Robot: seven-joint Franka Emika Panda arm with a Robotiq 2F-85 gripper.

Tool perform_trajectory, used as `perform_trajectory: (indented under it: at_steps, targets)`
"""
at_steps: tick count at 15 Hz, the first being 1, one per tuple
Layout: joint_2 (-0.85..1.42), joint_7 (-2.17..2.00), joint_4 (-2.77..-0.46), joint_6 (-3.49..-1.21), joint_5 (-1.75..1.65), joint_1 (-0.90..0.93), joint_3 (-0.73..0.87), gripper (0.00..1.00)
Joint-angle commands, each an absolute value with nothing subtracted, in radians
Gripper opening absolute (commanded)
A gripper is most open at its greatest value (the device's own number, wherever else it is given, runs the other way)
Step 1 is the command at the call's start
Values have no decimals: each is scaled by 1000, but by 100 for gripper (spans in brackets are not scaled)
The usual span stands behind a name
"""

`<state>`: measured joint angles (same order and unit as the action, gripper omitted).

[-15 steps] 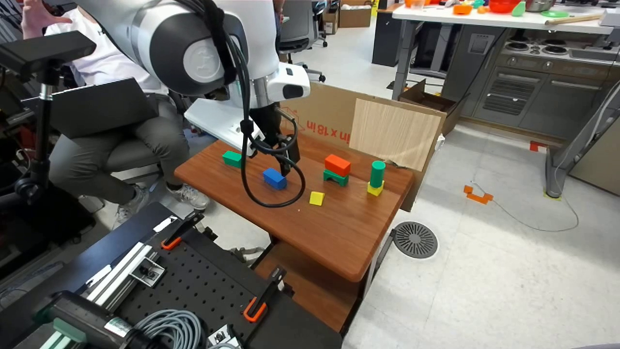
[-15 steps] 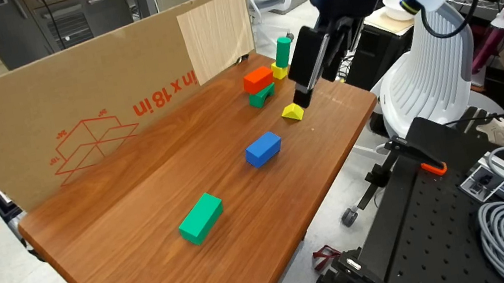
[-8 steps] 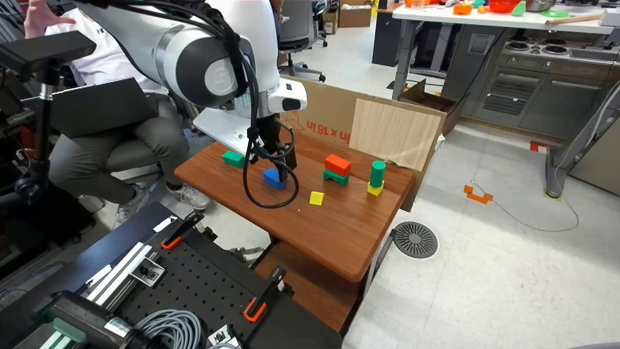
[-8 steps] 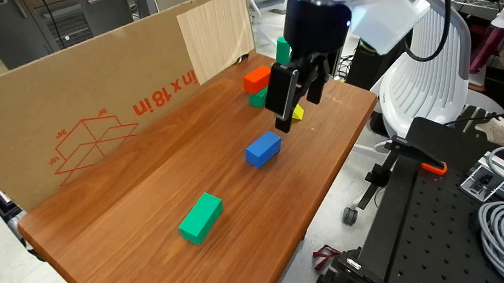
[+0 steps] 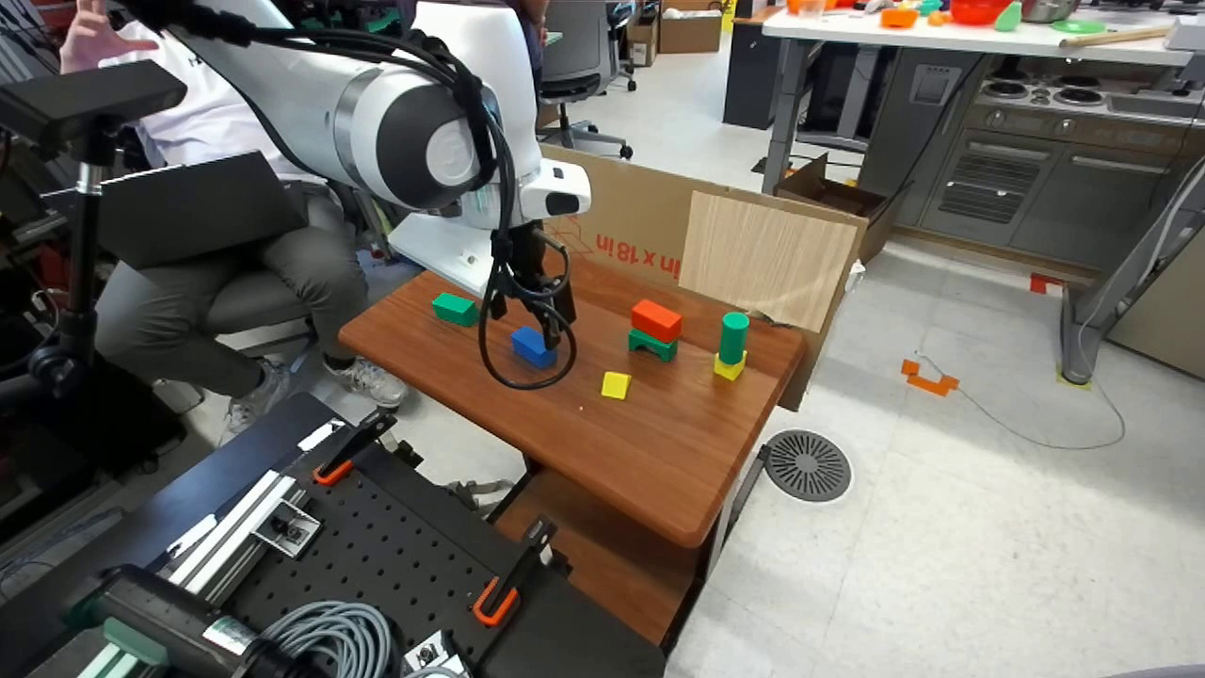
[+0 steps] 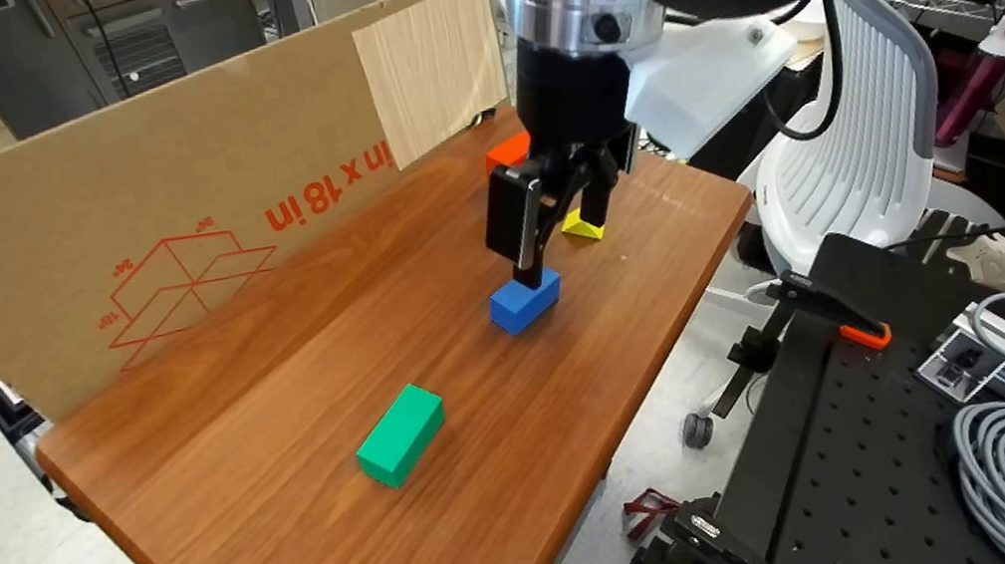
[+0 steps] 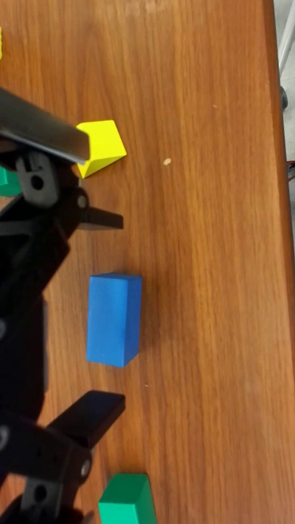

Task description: Put the blue thing on top of the orange one

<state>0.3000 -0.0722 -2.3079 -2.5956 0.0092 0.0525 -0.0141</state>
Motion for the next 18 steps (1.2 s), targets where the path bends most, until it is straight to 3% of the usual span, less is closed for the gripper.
perform_trajectory:
  at_steps: [1,18]
  targets:
    - [362,-138,-2256,-2602,-50,85,5,100]
    - [473,-206,-2158,-2579,-118,135,31,100]
